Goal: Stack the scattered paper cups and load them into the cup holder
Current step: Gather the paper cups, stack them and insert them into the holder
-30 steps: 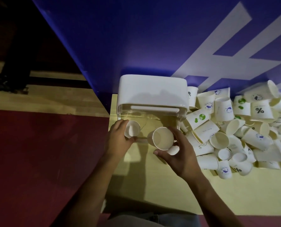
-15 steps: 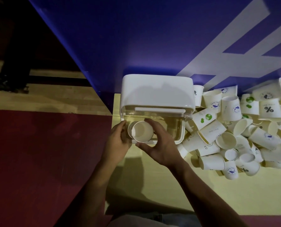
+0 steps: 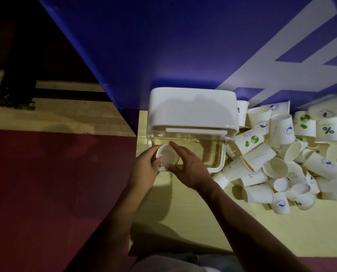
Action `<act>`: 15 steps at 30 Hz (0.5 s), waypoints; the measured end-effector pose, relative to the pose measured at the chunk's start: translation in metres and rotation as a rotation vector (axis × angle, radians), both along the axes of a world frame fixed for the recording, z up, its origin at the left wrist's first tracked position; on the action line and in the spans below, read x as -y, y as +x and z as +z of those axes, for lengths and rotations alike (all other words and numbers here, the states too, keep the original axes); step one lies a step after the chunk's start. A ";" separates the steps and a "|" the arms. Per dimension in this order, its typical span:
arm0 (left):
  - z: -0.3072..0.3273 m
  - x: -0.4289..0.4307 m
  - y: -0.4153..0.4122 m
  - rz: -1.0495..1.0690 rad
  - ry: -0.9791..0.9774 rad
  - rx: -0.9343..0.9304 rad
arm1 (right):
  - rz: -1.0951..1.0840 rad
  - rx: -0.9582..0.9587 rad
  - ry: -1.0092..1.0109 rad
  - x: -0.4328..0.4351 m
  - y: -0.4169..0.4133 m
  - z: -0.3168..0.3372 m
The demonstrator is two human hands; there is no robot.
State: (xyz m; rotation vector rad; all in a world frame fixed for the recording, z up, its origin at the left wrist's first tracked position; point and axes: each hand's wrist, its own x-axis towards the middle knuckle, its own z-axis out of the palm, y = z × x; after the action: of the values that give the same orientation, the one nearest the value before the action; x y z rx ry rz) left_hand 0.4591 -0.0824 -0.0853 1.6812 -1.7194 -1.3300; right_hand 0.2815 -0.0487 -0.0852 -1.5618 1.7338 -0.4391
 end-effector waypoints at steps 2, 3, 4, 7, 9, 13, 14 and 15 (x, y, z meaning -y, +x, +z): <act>-0.001 -0.001 0.001 0.003 -0.012 0.007 | 0.021 -0.015 -0.004 0.001 0.000 -0.002; -0.002 -0.001 0.001 0.004 -0.018 0.012 | 0.030 -0.021 -0.008 0.001 -0.001 -0.002; -0.002 -0.001 0.001 0.003 -0.021 0.018 | 0.036 -0.023 -0.011 0.002 -0.001 -0.002; -0.003 -0.001 0.000 0.003 -0.005 0.023 | 0.040 -0.025 -0.007 0.002 -0.002 -0.003; -0.003 -0.001 -0.001 0.006 0.003 0.022 | 0.052 -0.030 -0.005 0.002 -0.002 -0.002; -0.002 -0.004 0.001 -0.009 -0.012 0.032 | 0.089 -0.070 0.010 0.000 -0.003 0.007; 0.000 -0.006 0.001 -0.014 -0.028 0.053 | 0.071 -0.064 0.005 -0.005 -0.003 0.010; 0.004 -0.008 0.000 -0.011 -0.048 0.079 | 0.038 -0.052 0.003 -0.011 -0.004 0.014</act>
State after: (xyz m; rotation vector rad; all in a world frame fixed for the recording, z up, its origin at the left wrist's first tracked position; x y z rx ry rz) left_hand 0.4592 -0.0740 -0.0815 1.7204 -1.7927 -1.2321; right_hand 0.2770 -0.0373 -0.0712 -1.6145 1.7398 -0.3803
